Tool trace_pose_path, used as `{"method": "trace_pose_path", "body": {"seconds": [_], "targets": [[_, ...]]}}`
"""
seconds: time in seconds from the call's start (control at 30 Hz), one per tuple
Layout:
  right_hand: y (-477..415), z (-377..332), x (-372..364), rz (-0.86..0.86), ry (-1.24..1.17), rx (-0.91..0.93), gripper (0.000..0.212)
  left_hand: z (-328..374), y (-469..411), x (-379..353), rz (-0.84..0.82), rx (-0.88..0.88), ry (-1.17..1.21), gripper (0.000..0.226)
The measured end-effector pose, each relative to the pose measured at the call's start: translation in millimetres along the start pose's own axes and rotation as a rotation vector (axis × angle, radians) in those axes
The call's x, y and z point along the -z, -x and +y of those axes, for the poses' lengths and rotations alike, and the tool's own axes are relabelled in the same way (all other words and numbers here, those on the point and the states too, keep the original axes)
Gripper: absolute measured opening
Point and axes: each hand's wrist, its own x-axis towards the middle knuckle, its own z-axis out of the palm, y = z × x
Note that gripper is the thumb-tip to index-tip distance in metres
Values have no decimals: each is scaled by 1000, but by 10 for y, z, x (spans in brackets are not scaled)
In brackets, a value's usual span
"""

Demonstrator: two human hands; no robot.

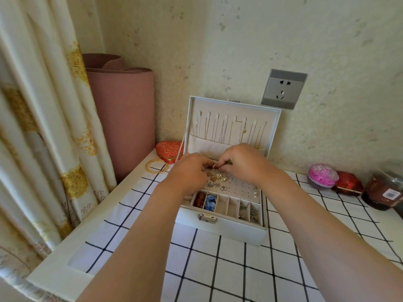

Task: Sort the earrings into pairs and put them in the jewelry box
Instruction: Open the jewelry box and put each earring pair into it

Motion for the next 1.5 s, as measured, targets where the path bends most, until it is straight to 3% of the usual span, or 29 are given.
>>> {"method": "trace_pose_path", "body": {"seconds": [0.2,0.37,0.57,0.83,1.07,1.2,1.33,1.5], "targets": [[-32,-15,-26,-69,4,-21,13,2,2,-4,6,-6,-32,50],[-53,17,-3,-58,-134,-119,14,7,19,7,-11,-45,-50,51],[-57,25,-20,-121,-183,-180,10,-46,-23,-10,-4,3,62,39],[137,-62,180,-36,-329,-199,9,167,65,87,85,-55,113,35],[800,-39,641,5,-274,-291,11,688,373,-46,110,-190,137,34],[1418,48,737,54,-311,-394,11,1065,560,-249,46,-266,141,28],[2123,263,671,-32,-216,-514,14,1499,708,-508,-63,-337,143,21],[2662,505,717,-157,-130,-626,20,1901,839,-849,-373,-346,18,20]]}}
